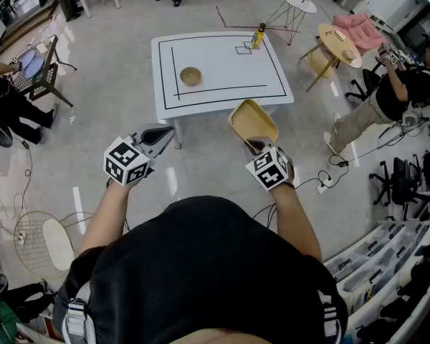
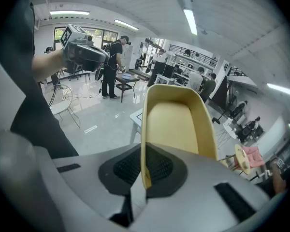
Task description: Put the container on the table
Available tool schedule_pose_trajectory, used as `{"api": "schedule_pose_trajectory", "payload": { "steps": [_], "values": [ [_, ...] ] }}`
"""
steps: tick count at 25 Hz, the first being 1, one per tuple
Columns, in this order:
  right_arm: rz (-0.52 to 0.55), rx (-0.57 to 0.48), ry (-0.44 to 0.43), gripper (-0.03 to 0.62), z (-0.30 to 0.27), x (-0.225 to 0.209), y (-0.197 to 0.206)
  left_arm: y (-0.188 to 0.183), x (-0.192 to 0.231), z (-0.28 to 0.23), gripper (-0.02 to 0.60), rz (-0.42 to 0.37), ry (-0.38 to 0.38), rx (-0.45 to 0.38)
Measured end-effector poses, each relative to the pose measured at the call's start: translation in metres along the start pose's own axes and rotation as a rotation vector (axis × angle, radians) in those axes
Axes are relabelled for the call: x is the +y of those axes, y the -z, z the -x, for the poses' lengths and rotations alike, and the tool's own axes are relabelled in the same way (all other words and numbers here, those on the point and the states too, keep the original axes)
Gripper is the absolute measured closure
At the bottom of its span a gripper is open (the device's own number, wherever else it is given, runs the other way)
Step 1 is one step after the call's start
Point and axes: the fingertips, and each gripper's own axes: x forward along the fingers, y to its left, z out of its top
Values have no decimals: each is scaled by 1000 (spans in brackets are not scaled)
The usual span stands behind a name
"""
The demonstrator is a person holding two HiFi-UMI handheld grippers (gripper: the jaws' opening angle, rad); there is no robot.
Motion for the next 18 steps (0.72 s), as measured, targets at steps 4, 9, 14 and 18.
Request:
{"api": "schedule_pose_trajectory", "payload": {
  "steps": [4, 9, 14, 18],
  "values": [
    [-4, 6, 2, 586, -2, 4, 0, 9, 1, 5, 575, 19, 10, 15],
    [-43, 3, 0, 586, -5, 6, 1, 12, 7, 10, 574, 40, 18, 19],
    [-61, 1, 18, 586, -6, 0, -5, 7, 10, 12, 575, 35, 36, 16],
    [-69, 4, 37, 586, -5, -5, -8, 11, 14, 8, 575, 42, 48, 23]
  ]
}}
